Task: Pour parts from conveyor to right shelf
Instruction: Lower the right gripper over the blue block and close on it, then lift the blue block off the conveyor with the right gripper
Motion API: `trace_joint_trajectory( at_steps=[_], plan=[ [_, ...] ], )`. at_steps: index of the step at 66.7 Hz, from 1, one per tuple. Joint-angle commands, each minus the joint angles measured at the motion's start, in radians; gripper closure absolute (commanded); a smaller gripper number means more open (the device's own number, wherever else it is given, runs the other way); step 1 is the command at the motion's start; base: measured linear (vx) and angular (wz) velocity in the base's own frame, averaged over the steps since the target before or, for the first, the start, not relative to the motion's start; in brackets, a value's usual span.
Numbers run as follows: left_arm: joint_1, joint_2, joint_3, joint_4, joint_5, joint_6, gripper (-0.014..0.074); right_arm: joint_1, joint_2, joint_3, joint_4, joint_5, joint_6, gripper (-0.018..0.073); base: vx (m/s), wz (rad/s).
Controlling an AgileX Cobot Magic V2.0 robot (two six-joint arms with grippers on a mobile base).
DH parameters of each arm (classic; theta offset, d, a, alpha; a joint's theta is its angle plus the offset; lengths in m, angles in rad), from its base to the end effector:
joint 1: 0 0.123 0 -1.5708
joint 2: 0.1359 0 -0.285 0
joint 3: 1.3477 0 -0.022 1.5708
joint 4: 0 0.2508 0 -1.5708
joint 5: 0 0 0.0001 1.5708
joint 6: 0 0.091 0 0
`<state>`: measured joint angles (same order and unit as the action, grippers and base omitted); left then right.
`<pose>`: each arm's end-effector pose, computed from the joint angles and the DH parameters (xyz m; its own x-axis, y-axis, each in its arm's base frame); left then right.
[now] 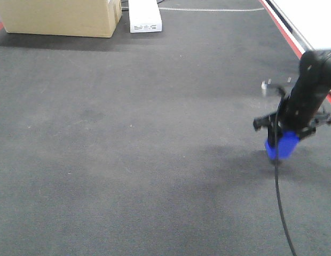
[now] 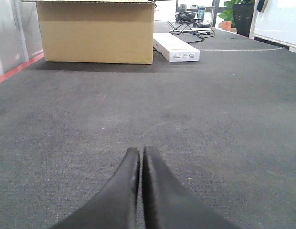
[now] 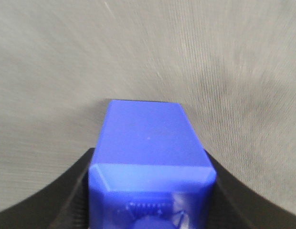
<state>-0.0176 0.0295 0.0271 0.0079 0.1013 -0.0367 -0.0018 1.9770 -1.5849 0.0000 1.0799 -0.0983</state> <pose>0.0597 -0.0010 0.1931 -0.0711 -0.0276 -0.9971 0.0148 0.9995 -0.0287 0.4096 -0.0007 0.2234 -0.9782 -0.0964 -0.1840 -0.0947 0.9953 -0.0182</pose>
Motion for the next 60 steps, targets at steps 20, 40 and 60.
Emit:
trace_joint_trajectory(
  at_steps=[20,40,60],
  plan=[
    [-0.007,0.018,-0.02,-0.008,-0.079,-0.008,0.0602,0.0,-0.614,0.251,0.07,-0.305,-0.061,0.0564,0.0,0.0],
    [-0.007,0.018,-0.02,-0.008,-0.079,-0.008,0.0602,0.0,-1.163,0.658,0.069,-0.5,-0.056,0.0564,0.0,0.0],
    [-0.007,0.018,-0.02,-0.008,-0.079,-0.008,0.0602,0.0,-1.665,0.992,0.069,-0.514,-0.036,0.0564,0.0,0.0]
  ],
)
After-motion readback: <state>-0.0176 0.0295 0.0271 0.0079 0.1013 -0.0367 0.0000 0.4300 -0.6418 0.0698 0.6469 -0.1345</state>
